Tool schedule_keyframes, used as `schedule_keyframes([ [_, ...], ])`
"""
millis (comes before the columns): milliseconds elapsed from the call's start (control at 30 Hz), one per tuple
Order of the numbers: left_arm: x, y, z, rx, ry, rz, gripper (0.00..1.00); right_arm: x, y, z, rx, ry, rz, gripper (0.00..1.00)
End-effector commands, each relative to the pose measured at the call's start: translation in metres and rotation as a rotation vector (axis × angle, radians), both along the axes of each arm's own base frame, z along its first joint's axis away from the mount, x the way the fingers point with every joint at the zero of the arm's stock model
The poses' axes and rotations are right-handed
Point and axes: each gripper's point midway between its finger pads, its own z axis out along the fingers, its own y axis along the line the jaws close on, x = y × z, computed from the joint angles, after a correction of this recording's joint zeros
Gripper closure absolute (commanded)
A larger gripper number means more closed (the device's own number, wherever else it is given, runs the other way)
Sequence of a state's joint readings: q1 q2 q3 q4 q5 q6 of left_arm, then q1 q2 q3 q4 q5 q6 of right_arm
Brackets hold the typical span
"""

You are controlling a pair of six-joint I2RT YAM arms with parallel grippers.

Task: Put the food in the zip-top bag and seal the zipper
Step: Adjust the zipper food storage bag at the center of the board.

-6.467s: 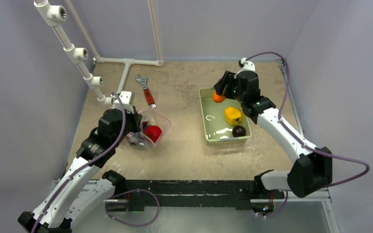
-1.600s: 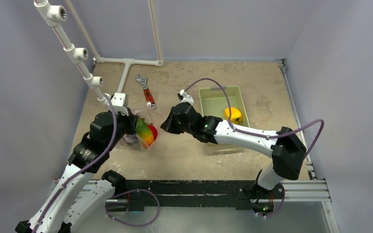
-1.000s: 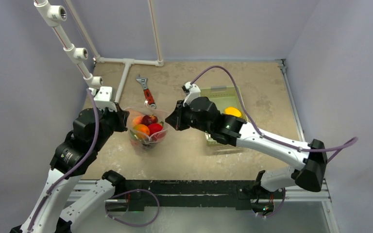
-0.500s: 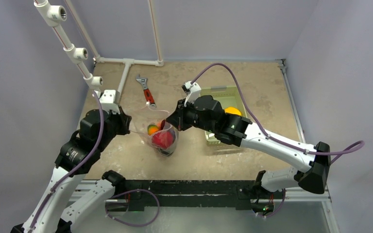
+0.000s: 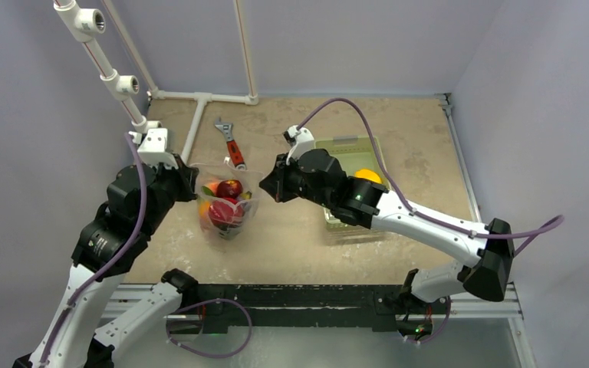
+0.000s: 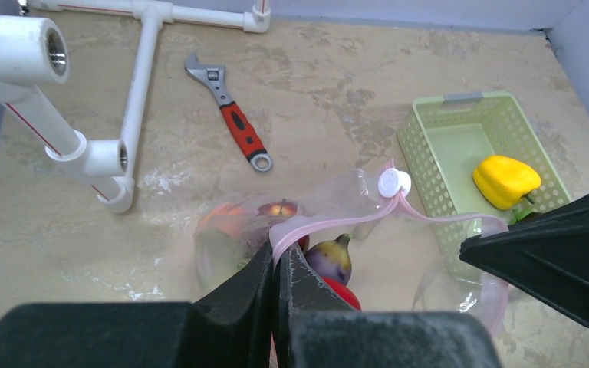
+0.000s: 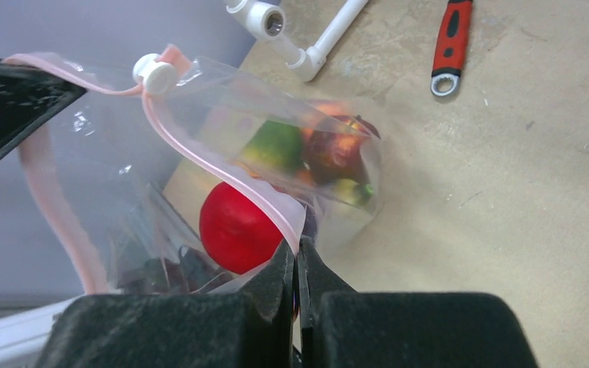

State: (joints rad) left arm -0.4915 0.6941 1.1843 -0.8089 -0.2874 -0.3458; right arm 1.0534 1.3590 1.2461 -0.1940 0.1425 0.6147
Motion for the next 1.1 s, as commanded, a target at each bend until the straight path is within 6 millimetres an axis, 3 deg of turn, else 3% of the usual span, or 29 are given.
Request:
schedule_keyframes([
  [0, 0.010, 0.009, 0.031, 0.024, -0.094, 0.046, 1.00, 0.021, 0.010, 0.026, 0.076, -0.038, -0.080, 1.00],
  [333, 0.016, 0.012, 0.005, 0.071, -0.061, 0.067, 1.00, 0.021, 0.042, -0.040, 0.078, 0.075, -0.019, 1.00],
  [633, 0.022, -0.011, -0.030, 0.068, 0.000, -0.032, 1.00, 0.017, 0.040, -0.095, 0.026, 0.160, -0.038, 1.00],
  [833, 0.021, -0.020, -0.054, 0.056, 0.051, -0.072, 1.00, 0.024, 0.027, -0.089, 0.002, 0.147, -0.101, 0.98],
  [1067, 0.015, -0.023, -0.059, 0.021, 0.042, -0.087, 1.00, 0.035, -0.003, -0.064, -0.023, 0.118, -0.203, 0.63],
])
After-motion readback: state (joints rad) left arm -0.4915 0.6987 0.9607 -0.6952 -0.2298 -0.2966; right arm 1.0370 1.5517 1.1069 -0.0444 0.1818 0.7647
